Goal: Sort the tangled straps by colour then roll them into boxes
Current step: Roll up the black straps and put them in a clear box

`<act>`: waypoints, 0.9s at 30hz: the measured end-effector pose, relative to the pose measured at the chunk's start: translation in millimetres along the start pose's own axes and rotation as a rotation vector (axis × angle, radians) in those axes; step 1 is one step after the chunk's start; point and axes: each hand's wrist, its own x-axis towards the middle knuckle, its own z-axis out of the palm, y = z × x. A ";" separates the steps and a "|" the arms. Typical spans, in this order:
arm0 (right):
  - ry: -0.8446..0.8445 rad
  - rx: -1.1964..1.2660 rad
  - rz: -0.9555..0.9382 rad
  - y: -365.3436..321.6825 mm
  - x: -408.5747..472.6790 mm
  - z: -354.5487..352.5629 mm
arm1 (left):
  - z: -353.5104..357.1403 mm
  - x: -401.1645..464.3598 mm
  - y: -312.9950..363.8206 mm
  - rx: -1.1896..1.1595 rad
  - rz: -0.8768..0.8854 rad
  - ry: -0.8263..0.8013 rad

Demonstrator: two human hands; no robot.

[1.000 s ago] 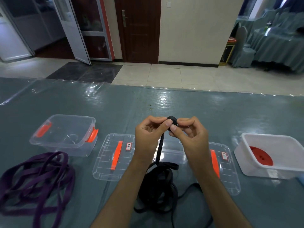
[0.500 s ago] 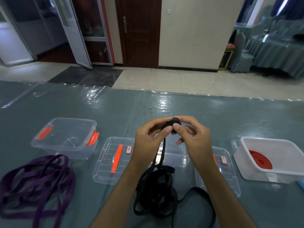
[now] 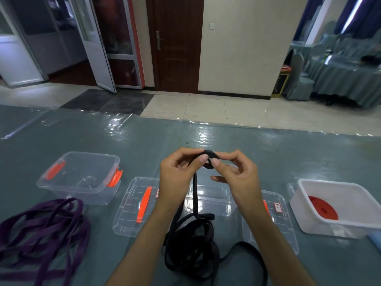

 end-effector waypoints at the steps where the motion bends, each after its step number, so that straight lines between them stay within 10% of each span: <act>1: -0.001 -0.025 -0.010 1.0 1.3 -1.2 | 0.6 -1.4 -1.3 0.016 -0.005 0.021; 8: 0.013 -0.027 -0.107 -3.4 14.1 -0.8 | 20.5 -16.8 -18.2 -0.143 -0.069 0.185; 27: 0.043 -0.046 -0.084 19.0 43.6 -6.4 | 9.5 24.0 -31.0 -0.016 -0.060 -0.001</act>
